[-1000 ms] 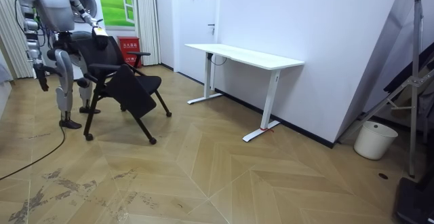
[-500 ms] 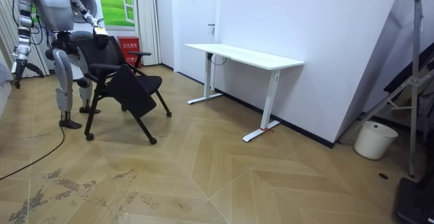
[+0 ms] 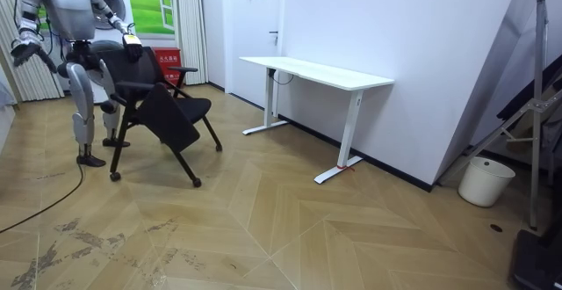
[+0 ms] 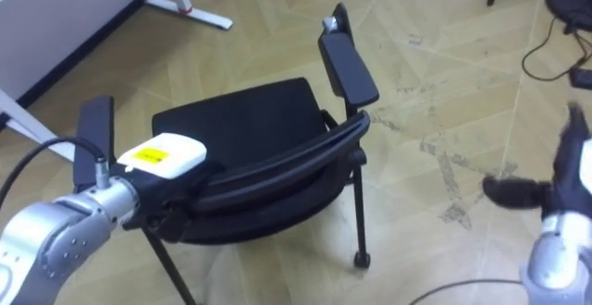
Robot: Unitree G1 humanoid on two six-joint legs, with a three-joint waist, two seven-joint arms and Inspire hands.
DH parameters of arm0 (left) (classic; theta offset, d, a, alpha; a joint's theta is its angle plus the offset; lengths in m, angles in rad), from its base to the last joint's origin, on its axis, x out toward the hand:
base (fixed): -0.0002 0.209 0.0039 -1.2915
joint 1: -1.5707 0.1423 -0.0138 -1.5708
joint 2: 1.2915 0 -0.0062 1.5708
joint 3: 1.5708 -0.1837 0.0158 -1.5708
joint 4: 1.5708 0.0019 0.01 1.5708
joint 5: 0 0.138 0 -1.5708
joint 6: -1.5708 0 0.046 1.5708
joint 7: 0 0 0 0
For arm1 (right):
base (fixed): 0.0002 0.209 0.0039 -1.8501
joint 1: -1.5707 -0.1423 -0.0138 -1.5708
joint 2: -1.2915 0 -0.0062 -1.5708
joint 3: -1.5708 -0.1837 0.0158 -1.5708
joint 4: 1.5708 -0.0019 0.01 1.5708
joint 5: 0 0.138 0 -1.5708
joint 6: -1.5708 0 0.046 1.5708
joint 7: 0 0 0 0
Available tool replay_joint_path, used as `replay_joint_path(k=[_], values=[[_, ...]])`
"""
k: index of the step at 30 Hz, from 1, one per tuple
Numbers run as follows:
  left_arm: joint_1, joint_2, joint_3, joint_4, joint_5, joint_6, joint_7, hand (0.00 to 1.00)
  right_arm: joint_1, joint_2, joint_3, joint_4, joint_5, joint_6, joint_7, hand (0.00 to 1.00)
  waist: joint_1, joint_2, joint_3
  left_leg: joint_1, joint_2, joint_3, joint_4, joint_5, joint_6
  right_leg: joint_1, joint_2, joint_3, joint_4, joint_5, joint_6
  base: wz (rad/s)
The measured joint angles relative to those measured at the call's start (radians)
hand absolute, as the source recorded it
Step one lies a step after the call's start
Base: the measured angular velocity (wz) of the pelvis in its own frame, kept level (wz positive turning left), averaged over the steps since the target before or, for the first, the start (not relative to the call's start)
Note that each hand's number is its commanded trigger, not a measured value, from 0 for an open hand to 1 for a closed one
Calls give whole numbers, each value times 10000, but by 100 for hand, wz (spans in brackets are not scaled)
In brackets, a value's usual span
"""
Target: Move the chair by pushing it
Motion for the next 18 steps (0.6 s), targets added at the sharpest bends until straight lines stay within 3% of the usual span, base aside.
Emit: replay_joint_path(k=[7, 12, 15, 18], values=[[-87, -110, 141, 372, -6, -580, 142, 100, -704, -101, 1497, -1438, -1084, 13, 883, 0, 425, 17, 21, 141, 14, 139, -19, -1, 1, -4, 24, 145, 84, 0, -1, -6], [-100, -107, 174, 525, -8, -952, 278, 100, -724, -445, 2377, -2400, -1322, -145, 1408, 0, 751, -40, 87, 349, 37, 329, -151, -1, 1, 108, 36, 180, 84, -1, 1, -4], [-100, -81, 173, 594, -8, -1171, 457, 100, -778, -750, 2800, -2585, -1479, -213, 1829, 0, 846, -63, 105, 400, 37, 329, -223, -4, 4, 172, 37, 177, 14, -1, 1, 0], [-241, 36, 174, 617, -33, -1469, 472, 100, -1060, -1275, 2986, -2594, -1485, -208, 2387, 0, 1027, -172, 183, 454, 37, 345, -282, -3, 5, 196, 42, 181, 13, -4, 6, 0]])
